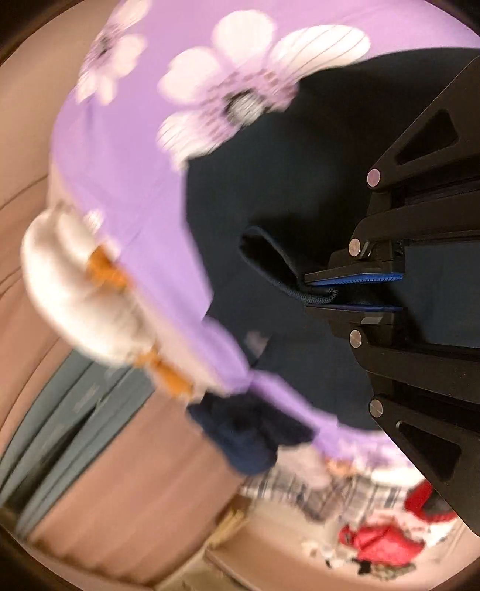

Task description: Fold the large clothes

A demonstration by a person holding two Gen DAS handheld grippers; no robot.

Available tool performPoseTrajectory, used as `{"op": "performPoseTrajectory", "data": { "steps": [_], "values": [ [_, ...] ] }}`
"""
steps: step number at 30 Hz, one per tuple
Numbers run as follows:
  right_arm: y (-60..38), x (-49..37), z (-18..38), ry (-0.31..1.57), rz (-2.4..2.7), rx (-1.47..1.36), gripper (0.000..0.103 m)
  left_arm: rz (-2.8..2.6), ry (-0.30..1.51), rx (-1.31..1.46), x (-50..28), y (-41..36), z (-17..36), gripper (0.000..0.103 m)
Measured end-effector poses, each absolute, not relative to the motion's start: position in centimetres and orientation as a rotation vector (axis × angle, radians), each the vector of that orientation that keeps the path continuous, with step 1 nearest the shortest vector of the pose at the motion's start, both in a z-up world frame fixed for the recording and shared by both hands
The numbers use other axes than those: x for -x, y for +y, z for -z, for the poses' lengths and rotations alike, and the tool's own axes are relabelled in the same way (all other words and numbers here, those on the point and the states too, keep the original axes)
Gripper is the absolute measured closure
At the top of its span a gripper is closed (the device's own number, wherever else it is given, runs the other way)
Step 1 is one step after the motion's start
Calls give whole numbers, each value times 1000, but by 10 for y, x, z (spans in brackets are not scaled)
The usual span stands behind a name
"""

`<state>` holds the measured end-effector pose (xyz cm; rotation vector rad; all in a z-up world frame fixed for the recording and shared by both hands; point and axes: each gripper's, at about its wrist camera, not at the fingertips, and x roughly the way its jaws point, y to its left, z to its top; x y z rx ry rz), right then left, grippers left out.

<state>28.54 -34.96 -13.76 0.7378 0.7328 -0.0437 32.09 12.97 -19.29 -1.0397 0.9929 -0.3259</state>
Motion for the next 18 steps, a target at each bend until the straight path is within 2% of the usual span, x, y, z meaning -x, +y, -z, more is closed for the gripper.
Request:
{"op": "performPoseTrajectory", "data": {
  "steps": [4, 5, 7, 8, 10, 15, 17, 18],
  "values": [
    [-352, -279, 155, 766, 54, -733, 92, 204, 1008, 1018, -342, 131, 205, 29],
    [-347, -281, 156, 773, 57, -727, 92, 191, 1005, 1001, -345, 131, 206, 33],
    [-352, -282, 161, 795, 59, -730, 92, 159, 1016, 953, -351, 134, 208, 61],
    [-352, -282, 164, 807, 62, -733, 92, 144, 1030, 930, -355, 136, 211, 64],
    [-350, -285, 171, 831, 72, -738, 92, 118, 1068, 898, -359, 139, 218, 82],
    [-357, -274, 173, 800, 108, -800, 93, 103, 1094, 749, -354, 139, 213, 82],
    [-364, -269, 167, 771, 137, -797, 93, 114, 1123, 674, -349, 138, 208, 74],
    [-368, -268, 166, 788, 153, -782, 93, 120, 1135, 627, -346, 138, 203, 66]
  ]
}}
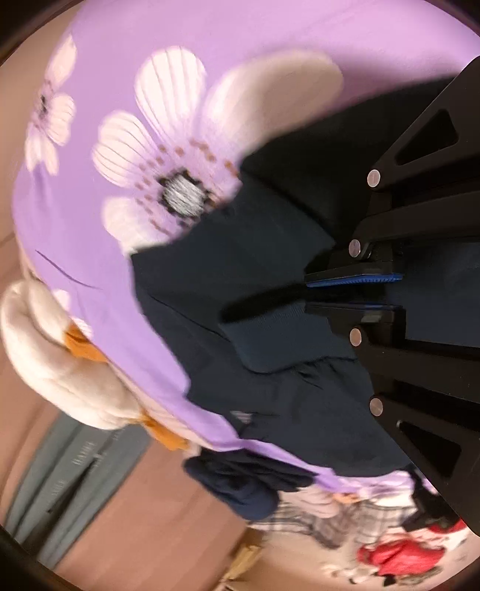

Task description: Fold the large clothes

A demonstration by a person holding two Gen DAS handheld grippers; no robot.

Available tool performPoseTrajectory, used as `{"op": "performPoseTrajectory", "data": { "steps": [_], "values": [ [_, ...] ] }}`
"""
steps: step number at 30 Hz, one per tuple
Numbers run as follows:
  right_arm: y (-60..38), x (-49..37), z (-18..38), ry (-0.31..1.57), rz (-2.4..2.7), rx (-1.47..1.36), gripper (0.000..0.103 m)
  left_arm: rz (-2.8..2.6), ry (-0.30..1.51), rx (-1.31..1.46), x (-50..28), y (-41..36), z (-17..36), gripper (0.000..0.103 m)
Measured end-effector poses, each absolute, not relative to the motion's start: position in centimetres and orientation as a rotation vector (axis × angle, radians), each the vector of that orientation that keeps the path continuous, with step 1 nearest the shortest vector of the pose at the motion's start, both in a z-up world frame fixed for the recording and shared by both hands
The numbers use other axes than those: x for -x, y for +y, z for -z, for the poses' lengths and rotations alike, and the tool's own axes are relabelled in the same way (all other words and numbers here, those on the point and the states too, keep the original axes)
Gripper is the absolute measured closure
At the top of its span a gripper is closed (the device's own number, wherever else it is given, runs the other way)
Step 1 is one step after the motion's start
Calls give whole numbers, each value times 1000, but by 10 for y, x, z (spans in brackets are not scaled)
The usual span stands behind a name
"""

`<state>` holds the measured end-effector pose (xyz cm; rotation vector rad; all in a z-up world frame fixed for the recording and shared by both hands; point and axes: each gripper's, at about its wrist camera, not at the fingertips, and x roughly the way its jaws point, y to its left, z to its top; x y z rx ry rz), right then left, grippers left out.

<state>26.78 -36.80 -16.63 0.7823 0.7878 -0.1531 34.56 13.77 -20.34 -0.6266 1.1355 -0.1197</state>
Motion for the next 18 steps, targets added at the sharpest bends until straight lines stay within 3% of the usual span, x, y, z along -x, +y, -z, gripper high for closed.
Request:
{"op": "performPoseTrajectory", "data": {
  "steps": [1, 7, 9, 11, 18],
  "values": [
    [-372, -267, 165, 808, 170, -775, 93, 113, 1135, 556, -341, 136, 196, 62],
    [-350, -269, 131, 744, -1, -612, 89, 205, 1009, 319, -327, 96, 150, 61],
    [-331, -280, 128, 753, -62, -562, 72, 254, 976, 250, -329, 67, 146, 61],
    [-310, -294, 129, 772, -102, -519, 65, 282, 984, 201, -334, 41, 153, 61],
    [-287, -331, 167, 922, -53, -376, 65, 224, 1108, 42, -366, -6, 210, 56]
  ]
}}
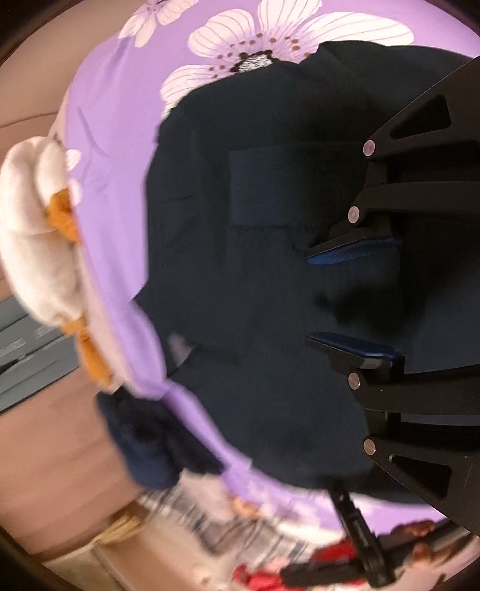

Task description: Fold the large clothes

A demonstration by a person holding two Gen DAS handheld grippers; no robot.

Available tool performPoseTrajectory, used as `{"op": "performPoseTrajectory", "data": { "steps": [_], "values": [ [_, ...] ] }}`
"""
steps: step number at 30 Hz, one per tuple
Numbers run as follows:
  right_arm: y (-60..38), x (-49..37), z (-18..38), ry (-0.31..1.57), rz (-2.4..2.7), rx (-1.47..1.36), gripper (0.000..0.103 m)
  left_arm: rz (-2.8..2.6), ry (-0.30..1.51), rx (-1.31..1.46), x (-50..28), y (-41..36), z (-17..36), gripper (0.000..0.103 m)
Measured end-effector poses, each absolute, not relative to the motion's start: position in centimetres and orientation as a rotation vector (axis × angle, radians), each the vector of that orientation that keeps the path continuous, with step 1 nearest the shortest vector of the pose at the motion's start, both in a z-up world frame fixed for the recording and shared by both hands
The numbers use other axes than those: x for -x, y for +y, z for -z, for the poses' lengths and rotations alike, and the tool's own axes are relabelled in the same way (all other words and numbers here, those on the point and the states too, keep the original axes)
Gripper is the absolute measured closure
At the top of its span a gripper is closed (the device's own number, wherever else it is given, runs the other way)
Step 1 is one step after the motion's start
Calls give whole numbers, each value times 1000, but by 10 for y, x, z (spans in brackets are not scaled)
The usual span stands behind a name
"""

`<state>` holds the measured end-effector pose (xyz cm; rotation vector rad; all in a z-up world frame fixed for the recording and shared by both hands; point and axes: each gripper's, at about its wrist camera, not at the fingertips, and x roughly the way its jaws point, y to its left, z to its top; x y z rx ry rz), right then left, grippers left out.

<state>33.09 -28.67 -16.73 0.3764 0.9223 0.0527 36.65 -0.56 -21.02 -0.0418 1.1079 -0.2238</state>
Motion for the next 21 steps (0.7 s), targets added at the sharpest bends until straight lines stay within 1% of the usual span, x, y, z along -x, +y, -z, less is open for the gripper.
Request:
{"op": "performPoseTrajectory", "data": {
  "steps": [2, 4, 8, 9, 10, 11, 12, 18, 21],
  "values": [
    [-294, -331, 179, 940, -72, -400, 66, 224, 1107, 78, -369, 0, 212, 53],
    [-299, -327, 179, 923, -87, -429, 66, 222, 1133, 93, -373, 2, 211, 53],
    [-303, -318, 170, 931, -79, -479, 65, 211, 1138, 72, -366, 7, 202, 52],
    [-304, -310, 163, 922, -77, -487, 63, 219, 1131, 80, -359, 11, 199, 51],
    [-302, -304, 157, 910, -81, -480, 61, 227, 1125, 87, -350, 16, 195, 48],
    [-300, -295, 151, 897, -88, -460, 56, 233, 1126, 85, -339, 21, 191, 46],
    [-297, -284, 144, 900, -86, -430, 53, 235, 1133, 80, -327, 24, 188, 41],
    [-278, -229, 143, 992, -62, -259, 53, 233, 1093, 28, -251, 38, 183, 40],
    [-266, -202, 144, 976, -31, -177, 53, 196, 1056, -32, -212, 41, 188, 40]
  ]
}}
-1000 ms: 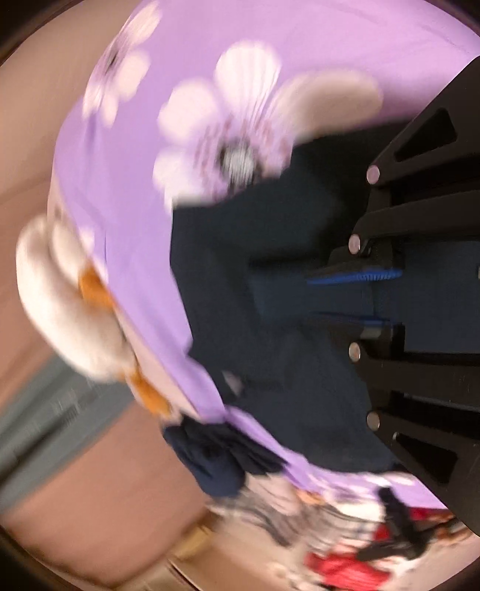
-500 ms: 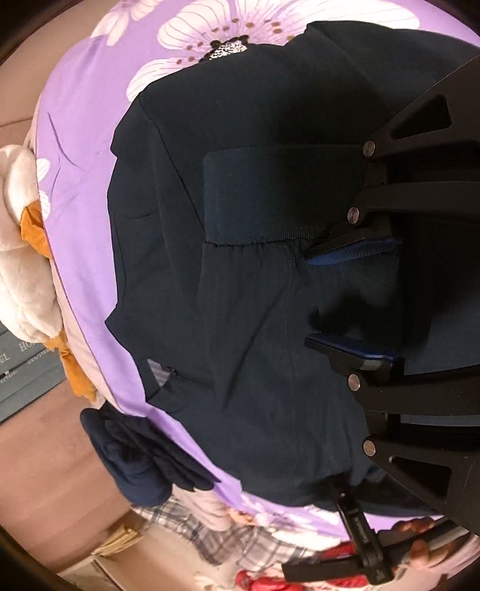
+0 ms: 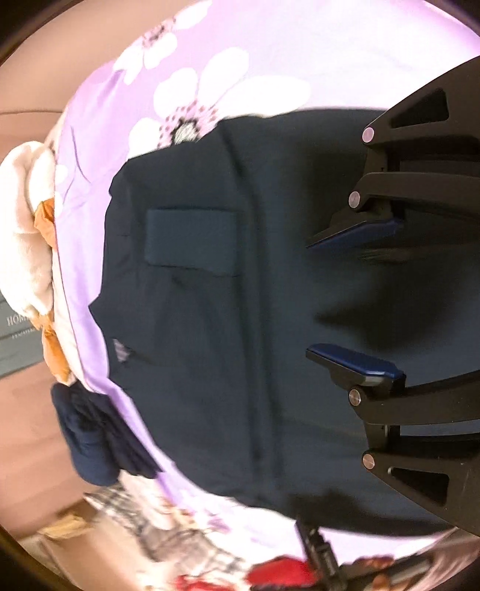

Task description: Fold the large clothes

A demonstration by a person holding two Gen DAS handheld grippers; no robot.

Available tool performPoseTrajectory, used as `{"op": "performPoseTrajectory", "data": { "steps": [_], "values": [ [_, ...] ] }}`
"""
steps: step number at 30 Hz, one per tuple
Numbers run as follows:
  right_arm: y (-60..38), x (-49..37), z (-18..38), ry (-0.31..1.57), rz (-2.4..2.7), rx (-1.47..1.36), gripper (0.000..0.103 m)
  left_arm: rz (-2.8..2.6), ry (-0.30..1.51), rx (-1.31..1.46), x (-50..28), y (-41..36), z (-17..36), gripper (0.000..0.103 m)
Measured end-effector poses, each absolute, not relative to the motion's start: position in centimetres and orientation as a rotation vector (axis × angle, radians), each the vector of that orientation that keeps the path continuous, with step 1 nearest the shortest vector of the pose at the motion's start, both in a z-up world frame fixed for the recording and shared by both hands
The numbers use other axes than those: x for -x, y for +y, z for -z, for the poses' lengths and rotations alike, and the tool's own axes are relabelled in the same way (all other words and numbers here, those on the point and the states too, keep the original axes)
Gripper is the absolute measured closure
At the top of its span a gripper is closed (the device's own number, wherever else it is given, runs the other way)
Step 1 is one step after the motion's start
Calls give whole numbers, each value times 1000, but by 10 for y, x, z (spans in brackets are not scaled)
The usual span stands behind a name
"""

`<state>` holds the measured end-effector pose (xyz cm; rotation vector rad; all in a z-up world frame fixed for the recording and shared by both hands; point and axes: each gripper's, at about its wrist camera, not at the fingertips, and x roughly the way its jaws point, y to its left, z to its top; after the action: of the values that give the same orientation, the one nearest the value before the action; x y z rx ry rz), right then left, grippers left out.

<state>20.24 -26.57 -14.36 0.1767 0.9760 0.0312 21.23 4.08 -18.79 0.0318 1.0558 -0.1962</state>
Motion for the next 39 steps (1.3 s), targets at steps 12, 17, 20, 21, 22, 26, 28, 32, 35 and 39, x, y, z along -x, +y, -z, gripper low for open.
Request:
{"op": "performPoseTrajectory", "data": {
  "steps": [12, 17, 20, 21, 22, 26, 28, 32, 35, 39],
  "values": [
    [-238, -139, 172, 1023, -62, -127, 53, 141, 1065, -69, -130, 49, 218, 40],
    [-236, -125, 170, 1001, -41, -163, 53, 125, 1071, -43, -112, 50, 213, 40],
    [-234, -116, 171, 994, -46, -186, 53, 125, 1066, -49, -101, 47, 213, 40],
    [-234, -113, 173, 996, -41, -190, 53, 122, 1064, -59, -97, 45, 214, 40],
    [-232, -108, 174, 997, -36, -189, 53, 120, 1063, -66, -94, 45, 214, 39],
    [-228, -89, 177, 998, -26, -178, 52, 121, 1057, -80, -82, 44, 217, 36],
    [-226, -82, 178, 999, -23, -170, 52, 119, 1056, -81, -77, 45, 218, 35],
    [-227, -69, 178, 1003, -17, -180, 51, 116, 1053, -86, -70, 46, 217, 35],
    [-226, -59, 178, 1007, -11, -192, 51, 119, 1052, -87, -61, 47, 215, 35],
    [-226, -50, 177, 1018, -17, -187, 51, 131, 1055, -84, -51, 50, 213, 35]
  ]
}}
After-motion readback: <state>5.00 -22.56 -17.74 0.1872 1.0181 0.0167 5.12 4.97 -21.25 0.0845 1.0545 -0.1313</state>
